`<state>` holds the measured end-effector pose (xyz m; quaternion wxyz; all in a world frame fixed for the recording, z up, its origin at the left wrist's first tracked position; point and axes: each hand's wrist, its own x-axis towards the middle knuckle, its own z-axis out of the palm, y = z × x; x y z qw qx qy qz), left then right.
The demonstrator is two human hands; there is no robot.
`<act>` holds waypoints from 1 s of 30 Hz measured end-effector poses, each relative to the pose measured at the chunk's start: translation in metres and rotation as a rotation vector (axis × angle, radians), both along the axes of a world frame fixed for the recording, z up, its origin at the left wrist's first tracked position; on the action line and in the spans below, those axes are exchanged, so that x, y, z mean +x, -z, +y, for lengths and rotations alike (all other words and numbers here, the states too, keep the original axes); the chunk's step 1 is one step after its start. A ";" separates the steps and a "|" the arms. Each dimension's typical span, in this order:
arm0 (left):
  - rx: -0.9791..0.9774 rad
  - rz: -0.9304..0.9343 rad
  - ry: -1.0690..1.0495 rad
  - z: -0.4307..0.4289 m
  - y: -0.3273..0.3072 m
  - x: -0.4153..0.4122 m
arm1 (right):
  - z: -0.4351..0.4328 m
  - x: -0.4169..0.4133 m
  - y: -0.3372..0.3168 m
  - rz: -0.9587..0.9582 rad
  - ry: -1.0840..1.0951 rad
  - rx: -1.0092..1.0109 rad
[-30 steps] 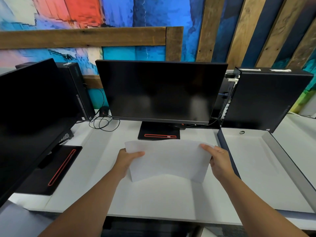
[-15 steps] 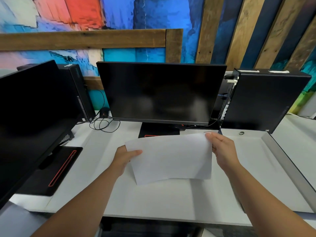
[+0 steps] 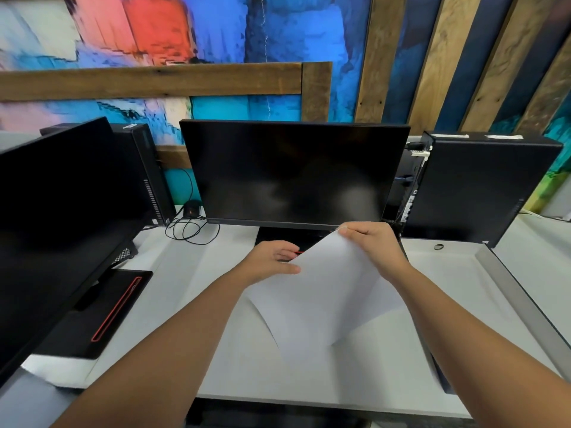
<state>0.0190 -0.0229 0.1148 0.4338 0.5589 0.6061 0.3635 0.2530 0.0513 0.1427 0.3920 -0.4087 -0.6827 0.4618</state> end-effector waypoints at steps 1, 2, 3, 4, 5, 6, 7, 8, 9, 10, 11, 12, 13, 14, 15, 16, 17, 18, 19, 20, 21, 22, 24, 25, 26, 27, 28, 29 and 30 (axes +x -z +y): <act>0.007 0.021 0.045 0.002 -0.002 0.006 | -0.002 -0.005 -0.002 -0.011 -0.025 0.019; 0.012 0.037 0.078 0.004 -0.004 0.011 | -0.003 -0.009 -0.004 -0.023 -0.040 0.036; 0.015 0.048 0.090 0.005 -0.005 0.015 | -0.004 -0.013 -0.006 -0.031 -0.052 0.053; 0.017 0.066 0.088 0.007 -0.005 0.017 | -0.004 -0.017 -0.007 -0.046 -0.053 0.064; 0.019 0.088 0.072 0.008 -0.005 0.019 | -0.005 -0.019 -0.009 -0.063 -0.055 0.071; 0.015 0.108 0.042 0.008 -0.004 0.020 | -0.006 -0.020 -0.010 -0.080 -0.051 0.071; 0.009 0.108 0.009 0.008 -0.003 0.019 | -0.005 -0.020 -0.010 -0.090 -0.045 0.067; 0.007 0.091 -0.021 0.007 -0.001 0.018 | -0.005 -0.019 -0.010 -0.098 -0.038 0.052; 0.009 0.062 -0.050 0.006 0.000 0.017 | -0.004 -0.016 -0.009 -0.109 -0.033 0.032; 0.014 0.018 -0.082 0.004 0.001 0.014 | -0.004 -0.012 -0.009 -0.131 -0.031 0.016; 0.022 -0.030 -0.119 0.003 0.001 0.012 | -0.002 -0.008 -0.008 -0.170 -0.031 0.014; 0.034 -0.073 -0.154 0.001 0.001 0.009 | 0.000 -0.004 -0.006 -0.225 -0.030 0.024; 0.050 -0.108 -0.180 -0.001 0.001 0.006 | 0.001 0.000 -0.004 -0.286 -0.028 0.043; 0.061 -0.135 -0.200 -0.002 0.001 0.002 | 0.003 0.004 -0.001 -0.341 -0.021 0.056; 0.067 -0.157 -0.217 -0.004 0.001 -0.002 | 0.005 0.009 0.002 -0.376 -0.016 0.054; 0.068 -0.181 -0.239 -0.006 0.003 -0.006 | 0.007 0.013 0.005 -0.388 -0.006 0.040; 0.070 -0.212 -0.266 -0.008 0.004 -0.010 | 0.010 0.018 0.009 -0.375 0.006 0.013; 0.071 -0.250 -0.299 -0.010 0.006 -0.014 | 0.011 0.023 0.012 -0.329 0.018 -0.029; 0.073 -0.290 -0.331 -0.011 0.008 -0.017 | 0.011 0.027 0.013 -0.251 0.024 -0.083; 0.077 -0.335 -0.354 -0.013 0.009 -0.018 | 0.011 0.029 0.014 -0.158 0.024 -0.137; 0.078 -0.375 -0.365 -0.015 0.011 -0.019 | 0.009 0.031 0.016 -0.058 0.018 -0.193; 0.079 -0.409 -0.368 -0.016 0.012 -0.019 | 0.006 0.032 0.017 0.028 0.004 -0.239; 0.084 -0.460 -0.366 -0.018 0.014 -0.017 | 0.001 0.029 0.021 0.136 -0.033 -0.303; 0.090 -0.484 -0.363 -0.018 0.015 -0.015 | -0.002 0.026 0.023 0.160 -0.047 -0.325; 0.095 -0.507 -0.361 -0.018 0.015 -0.013 | -0.005 0.023 0.024 0.172 -0.050 -0.338; 0.103 -0.523 -0.359 -0.019 0.013 -0.011 | -0.006 0.020 0.025 0.188 -0.045 -0.347; 0.113 -0.536 -0.360 -0.018 0.012 -0.009 | -0.007 0.017 0.025 0.208 -0.037 -0.349; 0.124 -0.544 -0.360 -0.018 0.010 -0.008 | -0.007 0.016 0.024 0.227 -0.030 -0.346; 0.132 -0.548 -0.360 -0.018 0.008 -0.007 | -0.008 0.014 0.024 0.240 -0.029 -0.339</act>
